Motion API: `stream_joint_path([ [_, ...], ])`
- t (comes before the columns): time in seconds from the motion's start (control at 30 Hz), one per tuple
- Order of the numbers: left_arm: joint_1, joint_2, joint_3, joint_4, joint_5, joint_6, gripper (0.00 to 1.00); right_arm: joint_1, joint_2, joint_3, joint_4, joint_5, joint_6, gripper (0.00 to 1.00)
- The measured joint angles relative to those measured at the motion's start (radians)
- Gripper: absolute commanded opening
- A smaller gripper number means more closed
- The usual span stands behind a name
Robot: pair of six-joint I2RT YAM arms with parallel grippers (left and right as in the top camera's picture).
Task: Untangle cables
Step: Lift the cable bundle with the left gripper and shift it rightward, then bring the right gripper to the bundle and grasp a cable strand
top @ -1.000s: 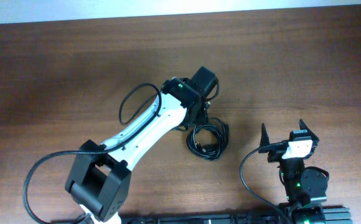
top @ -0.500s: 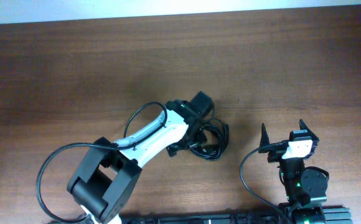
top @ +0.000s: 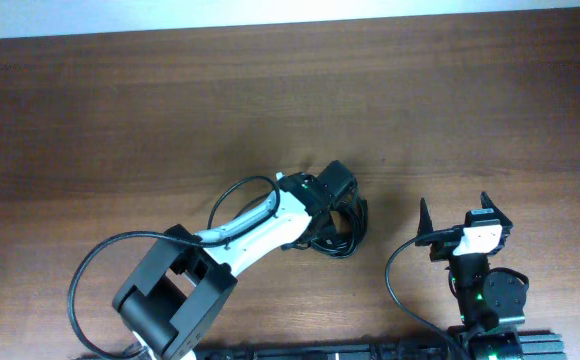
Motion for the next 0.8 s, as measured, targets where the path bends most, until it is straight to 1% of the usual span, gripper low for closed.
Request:
stream_joint_path([
  [0.07,0.0,0.0,-0.002,0.0,-0.019,-0.004,0.54,0.0,0.0,0.0,0.0,0.0,0.0,0.99],
  [0.1,0.0,0.0,-0.002,0.0,-0.025,-0.007,0.54,0.0,0.0,0.0,0.0,0.0,0.0,0.99],
  [0.2,0.0,0.0,-0.008,0.003,-0.032,-0.007,0.46,0.0,0.0,0.0,0.0,0.0,0.0,0.99],
  [0.3,0.0,0.0,-0.04,0.056,-0.034,-0.01,0.41,0.0,0.0,0.0,0.0,0.0,0.0,0.99],
  [0.37,0.0,0.0,-0.062,0.086,-0.035,-0.011,0.07,0.0,0.0,0.0,0.0,0.0,0.0,0.99],
  [0.4,0.0,-0.002,-0.065,0.094,-0.033,-0.013,0.0,0.0,0.0,0.0,0.0,0.0,0.0,0.99],
  [0.57,0.0,-0.011,-0.068,0.1,-0.03,-0.014,0.0,0.0,0.0,0.0,0.0,0.0,0.0,0.99],
  [0.67,0.0,-0.055,-0.08,0.082,-0.042,0.014,0.0,0.0,0.0,0.0,0.0,0.0,0.0,0.99],
  [0.8,0.0,-0.225,-0.087,-0.013,-0.163,0.037,0.0,0.0,0.0,0.0,0.0,0.0,0.0,0.99],
])
